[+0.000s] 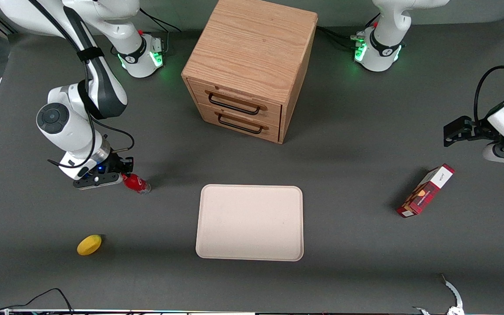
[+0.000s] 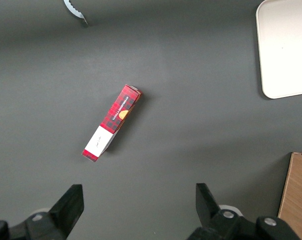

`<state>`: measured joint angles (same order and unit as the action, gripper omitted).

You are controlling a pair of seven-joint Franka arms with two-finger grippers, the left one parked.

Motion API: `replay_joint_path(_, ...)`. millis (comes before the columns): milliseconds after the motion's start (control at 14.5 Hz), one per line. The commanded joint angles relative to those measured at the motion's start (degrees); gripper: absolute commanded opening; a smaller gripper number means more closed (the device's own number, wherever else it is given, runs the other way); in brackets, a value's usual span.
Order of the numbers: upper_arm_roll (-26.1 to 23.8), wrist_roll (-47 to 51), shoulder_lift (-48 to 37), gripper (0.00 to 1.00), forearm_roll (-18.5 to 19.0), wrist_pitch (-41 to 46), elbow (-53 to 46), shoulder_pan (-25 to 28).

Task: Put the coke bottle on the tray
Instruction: 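Lower the right gripper around the bottle's neck and close it, then lift the bottle and pull it back toward the right arm's base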

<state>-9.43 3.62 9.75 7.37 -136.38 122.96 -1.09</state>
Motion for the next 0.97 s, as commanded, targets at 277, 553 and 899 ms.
replay_joint_path(277,-0.16,-1.76,-3.06,0.0,-0.16,15.48,-6.48,-0.58)
replay_joint_path(553,-0.07,-4.23,-8.33,0.0,-3.41,30.26,-12.55,-0.58)
replay_joint_path(899,-0.07,-4.23,-11.68,0.0,-3.86,44.68,-22.74,-0.58)
